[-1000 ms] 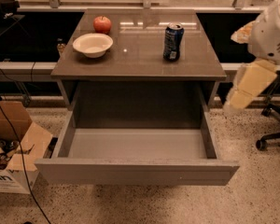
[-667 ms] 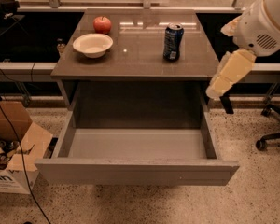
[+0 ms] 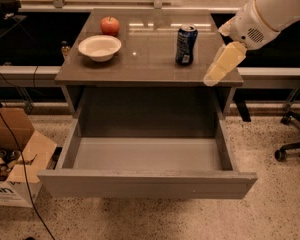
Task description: Place pepsi can into top drawer
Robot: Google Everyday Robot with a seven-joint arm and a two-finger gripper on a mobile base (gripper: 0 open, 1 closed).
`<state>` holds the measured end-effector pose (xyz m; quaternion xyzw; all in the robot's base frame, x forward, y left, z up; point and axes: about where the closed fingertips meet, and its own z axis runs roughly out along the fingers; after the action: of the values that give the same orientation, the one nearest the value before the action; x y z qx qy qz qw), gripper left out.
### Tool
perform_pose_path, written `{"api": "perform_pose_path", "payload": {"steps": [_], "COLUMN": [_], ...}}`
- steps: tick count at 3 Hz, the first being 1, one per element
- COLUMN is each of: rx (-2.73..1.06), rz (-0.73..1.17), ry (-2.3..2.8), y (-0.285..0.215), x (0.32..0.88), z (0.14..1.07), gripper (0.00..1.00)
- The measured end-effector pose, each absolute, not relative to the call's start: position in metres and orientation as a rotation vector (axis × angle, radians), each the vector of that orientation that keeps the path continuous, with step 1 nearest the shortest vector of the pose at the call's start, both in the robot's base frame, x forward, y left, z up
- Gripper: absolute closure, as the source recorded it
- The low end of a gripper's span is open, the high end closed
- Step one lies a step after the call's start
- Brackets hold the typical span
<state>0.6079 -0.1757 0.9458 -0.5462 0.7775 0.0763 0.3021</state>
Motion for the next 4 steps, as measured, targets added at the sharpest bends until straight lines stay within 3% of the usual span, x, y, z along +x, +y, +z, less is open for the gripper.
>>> {"api": "perform_pose_path", "payload": {"steps": [2,4], "rx": [-1.347,-1.171], "rz": [0.228,0.275], "ry": [2.04,1.956], "y": [-0.163,-0.136], "x": [0.64,0.725], "z": [0.936,0.931], "gripper": [0.0,0.0]}}
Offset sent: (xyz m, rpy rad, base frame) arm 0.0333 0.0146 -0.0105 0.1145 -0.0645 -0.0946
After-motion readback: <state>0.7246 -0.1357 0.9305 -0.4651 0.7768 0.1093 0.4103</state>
